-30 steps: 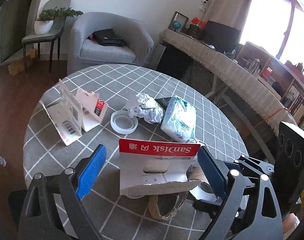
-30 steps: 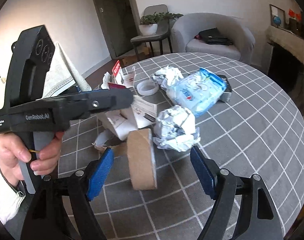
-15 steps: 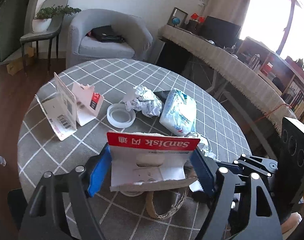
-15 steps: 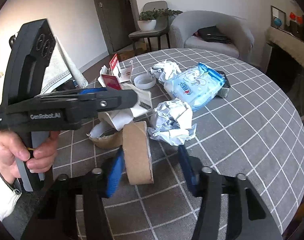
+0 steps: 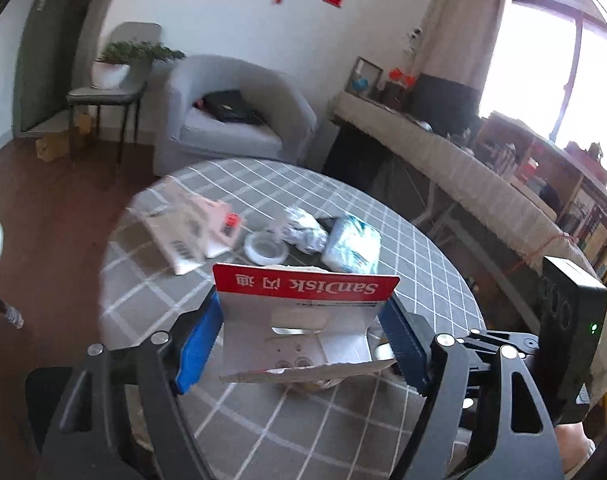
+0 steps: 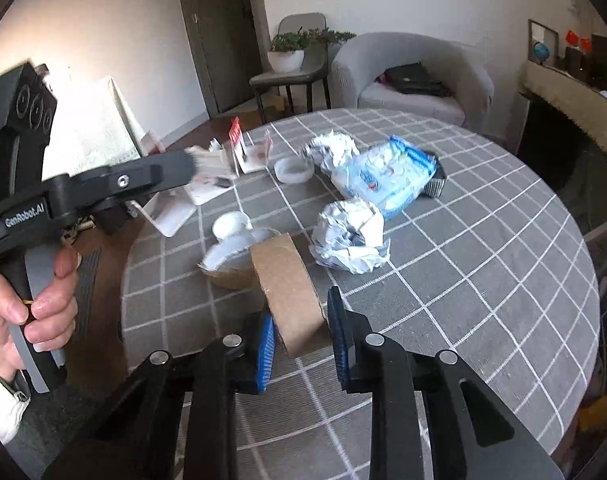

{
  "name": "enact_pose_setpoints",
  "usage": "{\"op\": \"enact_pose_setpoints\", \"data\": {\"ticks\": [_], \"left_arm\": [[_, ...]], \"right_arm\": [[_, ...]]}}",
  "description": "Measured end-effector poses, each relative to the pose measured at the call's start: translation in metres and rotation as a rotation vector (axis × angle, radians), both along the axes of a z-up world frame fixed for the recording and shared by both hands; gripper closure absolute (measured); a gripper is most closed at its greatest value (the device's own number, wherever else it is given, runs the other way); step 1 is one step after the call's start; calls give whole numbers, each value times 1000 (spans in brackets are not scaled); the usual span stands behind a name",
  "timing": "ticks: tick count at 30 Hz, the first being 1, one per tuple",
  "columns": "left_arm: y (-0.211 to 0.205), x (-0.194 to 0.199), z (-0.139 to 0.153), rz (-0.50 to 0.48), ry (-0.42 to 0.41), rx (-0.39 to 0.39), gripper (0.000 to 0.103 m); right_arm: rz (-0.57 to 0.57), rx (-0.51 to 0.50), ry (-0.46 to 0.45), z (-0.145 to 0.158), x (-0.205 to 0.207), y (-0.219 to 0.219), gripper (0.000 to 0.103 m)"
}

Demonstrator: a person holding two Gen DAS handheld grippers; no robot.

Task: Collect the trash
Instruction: 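Carry the SanDisk package and tape core to the green bin with both grippers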

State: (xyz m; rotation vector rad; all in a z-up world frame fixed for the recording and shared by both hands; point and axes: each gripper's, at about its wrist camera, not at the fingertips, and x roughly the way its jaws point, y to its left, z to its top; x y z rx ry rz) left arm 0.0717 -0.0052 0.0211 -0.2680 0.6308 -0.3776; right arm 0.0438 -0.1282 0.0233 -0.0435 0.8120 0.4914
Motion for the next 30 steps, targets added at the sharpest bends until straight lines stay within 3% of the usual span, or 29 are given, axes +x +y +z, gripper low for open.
{"op": "enact_pose_setpoints", "data": {"ticks": [7, 14, 24, 30], "left_arm": [[50, -27, 8, 120, -15, 9, 24], [96, -43, -7, 217, 36, 89, 24], [163, -61, -58, 284, 181, 211, 24], [198, -60, -97, 301, 317, 212, 24]], "right_arm": [[24, 37, -47, 20, -9, 19, 78], [79, 77, -67, 27, -7, 64, 78], [203, 102, -35, 21, -7, 153, 78], [269, 92, -6, 10, -9, 201, 78]]}}
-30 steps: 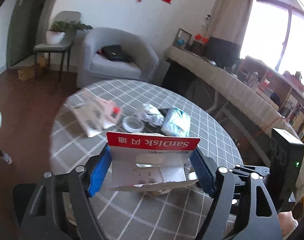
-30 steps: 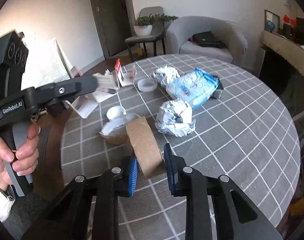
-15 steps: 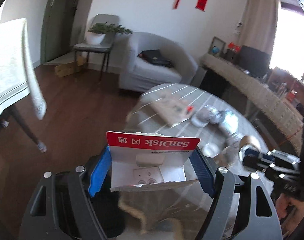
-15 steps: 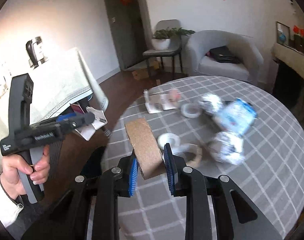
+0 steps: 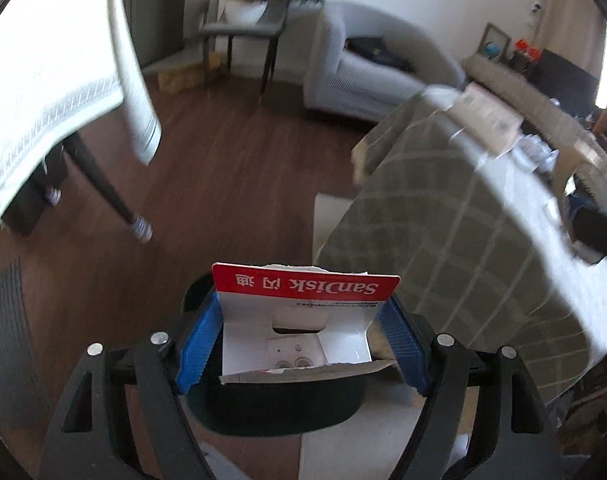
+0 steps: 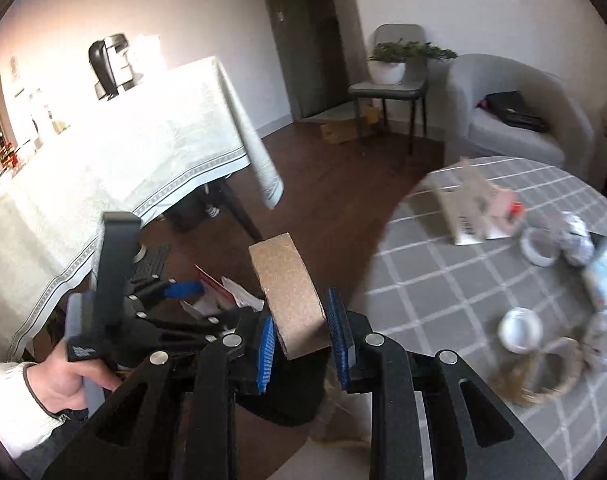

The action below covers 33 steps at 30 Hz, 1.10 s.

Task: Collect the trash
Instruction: 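Carry the SanDisk package and tape core to the green bin with both grippers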

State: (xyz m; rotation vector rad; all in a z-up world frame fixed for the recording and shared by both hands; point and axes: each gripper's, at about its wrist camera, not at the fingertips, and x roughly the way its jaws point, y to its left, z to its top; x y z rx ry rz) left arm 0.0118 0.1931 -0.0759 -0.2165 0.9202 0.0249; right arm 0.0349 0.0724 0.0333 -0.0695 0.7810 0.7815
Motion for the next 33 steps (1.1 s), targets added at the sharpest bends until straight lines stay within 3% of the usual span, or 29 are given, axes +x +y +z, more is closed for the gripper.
{"op": "enact_pose_setpoints", "data": {"ticks": [6, 14, 16, 22, 33], "left_arm": [[18, -3, -35, -7, 126, -5, 24], [33, -8, -53, -8, 192, -11, 19], [36, -10, -52, -14, 178, -10, 14], [49, -11, -44, 11, 159, -28, 14], [76, -31, 27, 79, -69, -39, 33]], "right_arm": [[44, -43, 35, -14, 1, 33, 78], [72, -91, 90, -40, 6, 70, 78], [72, -108, 106, -48, 8, 76, 78], [71, -161, 139, -69, 13, 94, 78], [65, -250, 214, -109, 16, 118, 78]]}}
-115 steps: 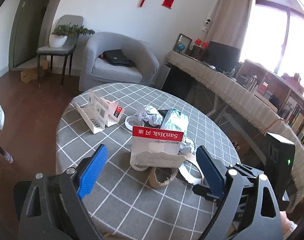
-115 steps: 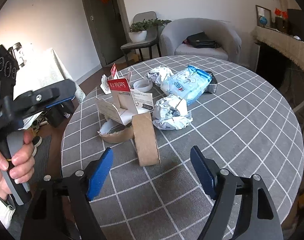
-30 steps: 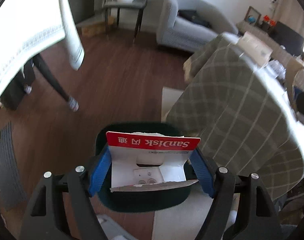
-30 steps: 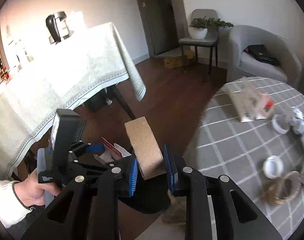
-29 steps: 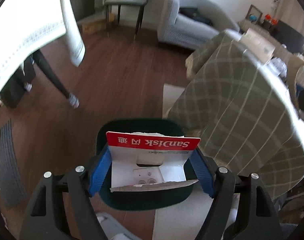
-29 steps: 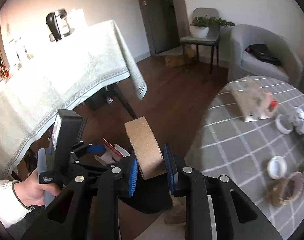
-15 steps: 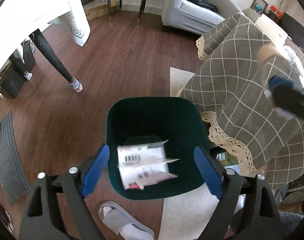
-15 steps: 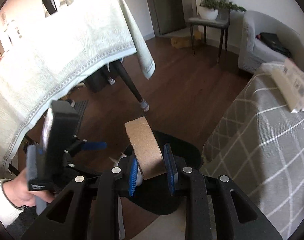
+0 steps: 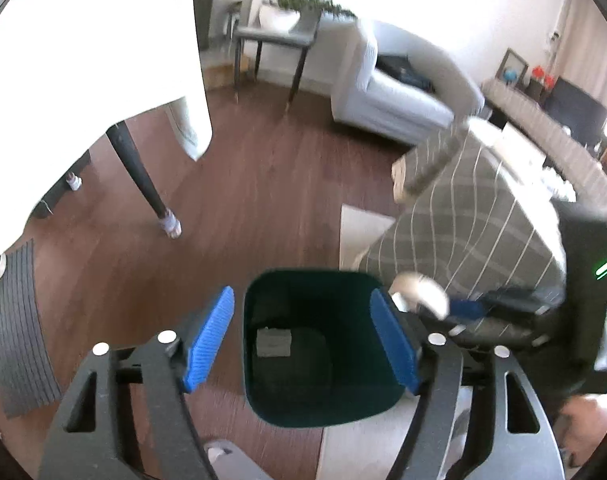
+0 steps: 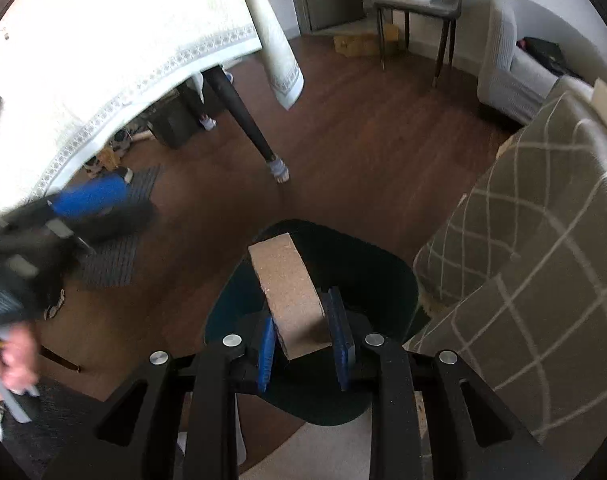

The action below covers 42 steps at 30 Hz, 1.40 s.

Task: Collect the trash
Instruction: 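Carry the SanDisk package and tape core to the green bin with both grippers, then open both grippers over the bin to drop the package and tape core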

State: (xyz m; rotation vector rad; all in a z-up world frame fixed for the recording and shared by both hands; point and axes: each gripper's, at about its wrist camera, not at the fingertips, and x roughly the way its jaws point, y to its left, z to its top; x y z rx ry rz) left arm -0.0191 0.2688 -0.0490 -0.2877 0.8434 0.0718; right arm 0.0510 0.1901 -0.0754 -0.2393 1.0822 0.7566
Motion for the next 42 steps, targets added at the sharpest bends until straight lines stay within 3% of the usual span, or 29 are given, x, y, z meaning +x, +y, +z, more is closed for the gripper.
{"op": "enact_pose_setpoints", "data": {"ticks": [12, 14, 16, 21, 26, 30, 32, 38, 42], "left_arm": [[-7, -12, 44, -6, -108, 7, 56], [-7, -14, 51, -5, -131, -3, 59], [-7, -15, 59, -5, -156, -7, 60], [-8, -19, 74, -3, -192, -5, 60], [-8, -20, 85, 15, -217, -13, 60], [-12, -20, 95, 34, -242, -5, 58], [-13, -20, 100, 38, -250, -6, 52], [-34, -15, 102, 25, -268, -31, 40], [-64, -5, 101, -24, -269, -22, 34]], "right_arm": [[19, -112, 72, -48, -4, 12, 78], [14, -128, 78, -52, -6, 12, 74], [11, -130, 82, -54, -6, 12, 57], [20, -116, 74, -51, -9, 8, 52], [46, -43, 63, -28, -14, 8, 52], [66, 22, 2, 12, -18, 5, 52], [62, 61, -44, 37, -20, -3, 52], [-19, 143, -199, 96, -18, -51, 43], [-83, 144, -254, 109, -13, -90, 41]]}}
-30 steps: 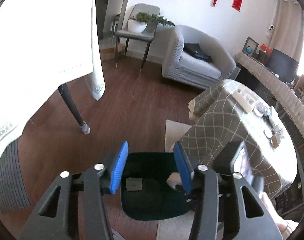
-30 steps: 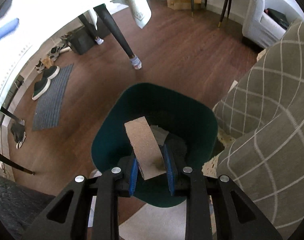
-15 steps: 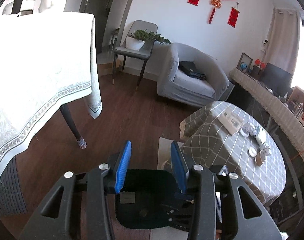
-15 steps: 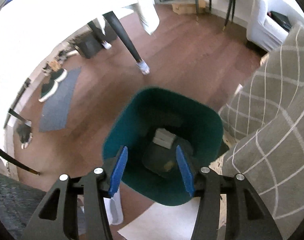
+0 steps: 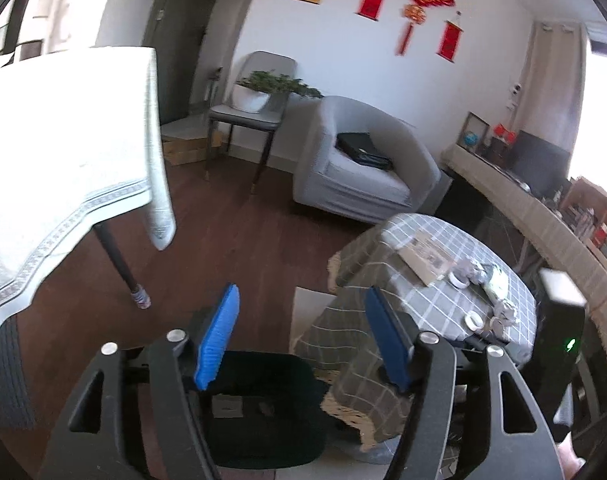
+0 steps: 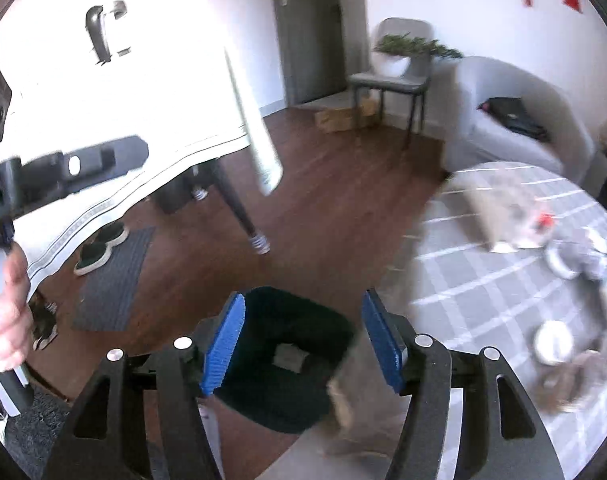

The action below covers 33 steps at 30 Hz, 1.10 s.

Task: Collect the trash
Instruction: 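Open both grippers over the bin to drop the package and tape core, then grasp the brown paper ring with the left gripper while the right gripper grasps the crumpled foil ball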

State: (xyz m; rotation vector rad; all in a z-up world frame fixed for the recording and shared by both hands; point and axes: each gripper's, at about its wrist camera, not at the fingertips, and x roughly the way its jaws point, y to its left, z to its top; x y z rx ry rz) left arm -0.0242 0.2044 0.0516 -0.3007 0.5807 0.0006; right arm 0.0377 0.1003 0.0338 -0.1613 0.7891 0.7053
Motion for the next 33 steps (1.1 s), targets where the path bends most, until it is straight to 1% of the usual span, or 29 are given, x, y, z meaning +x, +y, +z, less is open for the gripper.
{"op": "enact_pose_setpoints", "data": {"ticks": [5, 9, 11, 14, 17, 19, 22, 25, 27, 28, 33], "left_arm": [[-39, 12, -9, -57, 18, 15, 28], [-73, 20, -20, -115, 39, 38, 26], [-85, 23, -24, -149, 43, 41, 21], [-112, 28, -30, -204, 46, 44, 18], [-136, 38, -38, -239, 62, 69, 18], [-149, 44, -42, -267, 74, 71, 18], [-176, 50, -44, -345, 71, 75, 18], [-203, 52, -52, -421, 88, 137, 19], [-219, 56, -61, -477, 104, 178, 20], [-225, 58, -64, -495, 109, 185, 21], [-246, 75, -73, -540, 121, 170, 23]], "right_arm": [[-75, 2, -20, 5, 7, -49, 40], [-140, 0, -43, 6, 6, -92, 33], [-175, -3, -48, 7, 7, -111, 32], [-225, 3, -46, 8, 11, -141, 32], [-273, 13, -45, 9, 15, -169, 31], [-307, 21, -39, 9, 19, -186, 30], [-359, 39, -18, 2, 20, -219, 29], [-395, 58, 13, -4, 23, -242, 29], [-406, 61, 29, -8, 26, -252, 29], [-407, 60, 33, -9, 26, -254, 29], [-390, 56, 53, -14, 30, -263, 29]]}}
